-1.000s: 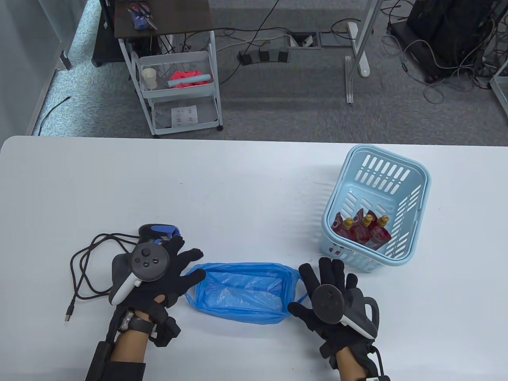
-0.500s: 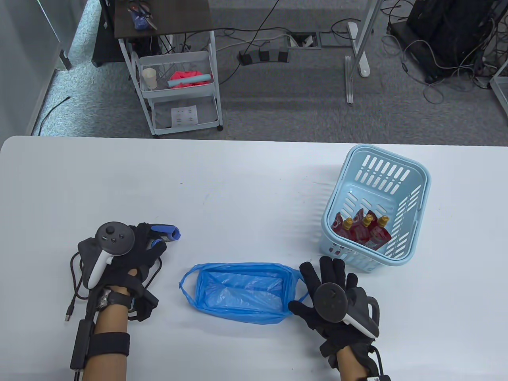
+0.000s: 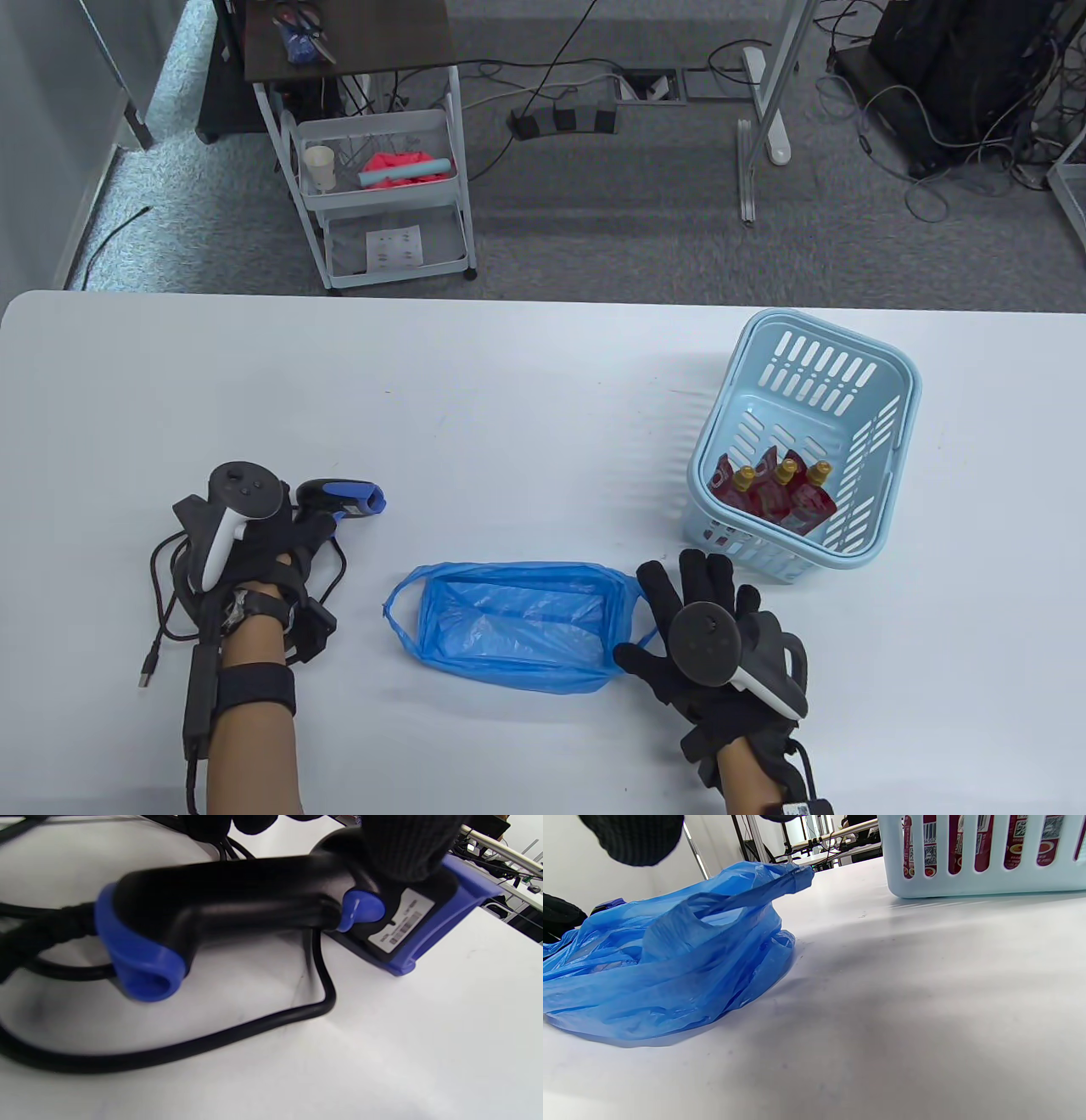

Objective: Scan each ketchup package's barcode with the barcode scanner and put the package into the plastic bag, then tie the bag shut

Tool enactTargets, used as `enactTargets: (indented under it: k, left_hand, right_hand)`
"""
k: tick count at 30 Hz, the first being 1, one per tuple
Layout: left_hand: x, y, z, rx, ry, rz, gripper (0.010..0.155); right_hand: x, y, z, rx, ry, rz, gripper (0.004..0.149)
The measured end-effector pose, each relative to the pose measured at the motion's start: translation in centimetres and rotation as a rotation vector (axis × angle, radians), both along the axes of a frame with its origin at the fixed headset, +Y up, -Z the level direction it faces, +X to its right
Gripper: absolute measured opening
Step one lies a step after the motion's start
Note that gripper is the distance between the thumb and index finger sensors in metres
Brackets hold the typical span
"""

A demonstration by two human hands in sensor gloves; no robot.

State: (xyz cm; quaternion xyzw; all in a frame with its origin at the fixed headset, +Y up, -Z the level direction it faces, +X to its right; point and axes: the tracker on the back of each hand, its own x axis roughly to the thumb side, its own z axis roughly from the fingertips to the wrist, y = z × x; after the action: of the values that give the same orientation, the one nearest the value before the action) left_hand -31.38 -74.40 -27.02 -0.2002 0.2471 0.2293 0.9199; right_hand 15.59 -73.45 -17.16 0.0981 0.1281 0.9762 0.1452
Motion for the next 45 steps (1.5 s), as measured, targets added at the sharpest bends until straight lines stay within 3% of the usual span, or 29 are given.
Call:
enactTargets:
  k: [12, 21, 33, 41, 45]
  left_hand:
    - [0.5, -1.6, -0.4, -0.024, -0.002, -0.048, 0.077]
    - [0.1, -1.5, -0.6, -0.016, 0.002, -0.003, 0.078]
    - [0.3, -1.3, -1.0, -0.01, -0.072, -0.085, 0.082]
    - [0.0, -1.2, -1.3, -0.054, -0.101, 0.073, 0.086]
    - [0.1, -1.7, -1.5, -0.058, -0.138, 0.185, 0.077]
  right_hand:
    - [0.0, 0.0, 0.0, -0.007, -0.007, 0.004, 0.089]
    - [0.2, -0.1, -0.1, -0.018, -0.014, -0.009, 0.088]
    - [0.3, -0.2, -0.2, -0.021, -0.022, -0.005, 0.088]
    - [0.2, -0.4, -0.2, -0.035, -0.016, -0.006, 0.088]
    - [0.0, -0.3, -0.2, -0.03, -0.016, 0.008, 0.087]
